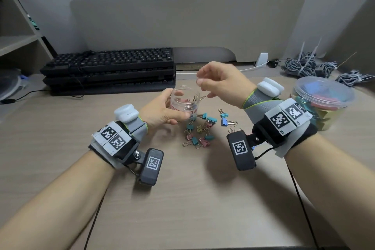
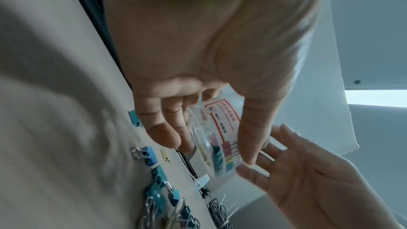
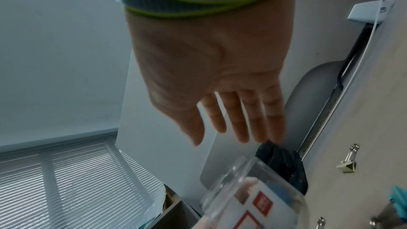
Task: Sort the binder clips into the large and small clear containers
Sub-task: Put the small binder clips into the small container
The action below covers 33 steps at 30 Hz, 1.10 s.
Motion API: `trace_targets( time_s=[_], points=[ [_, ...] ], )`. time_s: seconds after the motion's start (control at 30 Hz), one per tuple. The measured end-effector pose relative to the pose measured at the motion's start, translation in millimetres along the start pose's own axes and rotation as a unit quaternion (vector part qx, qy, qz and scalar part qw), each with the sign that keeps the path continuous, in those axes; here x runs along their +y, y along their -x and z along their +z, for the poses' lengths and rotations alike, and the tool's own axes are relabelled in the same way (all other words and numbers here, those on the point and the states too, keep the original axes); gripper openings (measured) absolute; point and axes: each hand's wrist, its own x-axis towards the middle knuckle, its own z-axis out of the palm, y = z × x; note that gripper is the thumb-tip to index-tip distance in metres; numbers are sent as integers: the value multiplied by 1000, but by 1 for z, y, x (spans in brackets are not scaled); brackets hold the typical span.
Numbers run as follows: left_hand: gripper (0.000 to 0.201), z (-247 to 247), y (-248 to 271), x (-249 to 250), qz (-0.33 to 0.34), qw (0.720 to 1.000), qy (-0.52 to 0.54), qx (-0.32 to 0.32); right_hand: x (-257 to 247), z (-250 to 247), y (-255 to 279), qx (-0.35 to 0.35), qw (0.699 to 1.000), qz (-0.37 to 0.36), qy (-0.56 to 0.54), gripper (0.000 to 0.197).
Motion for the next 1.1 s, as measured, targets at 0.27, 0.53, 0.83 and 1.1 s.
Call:
trace_targets(
  time_s=[0.27,0.53,0.83,1.1],
  points=[
    [79,18,-15,22,13,998,-62,12,15,0,5,-88,994,62,-19,74],
    [60,-8,-33,21,-18,969,-243,34,55,-18,15,-32,983,96,-151,58],
    [53,-28,-50,7,-160,902,-399,48,70,-37,25,-2,981,87,-173,56],
    [61,38,-37,17,-90,899,-426,-46,68,-39,28,-8,982,88,-168,57]
  ],
)
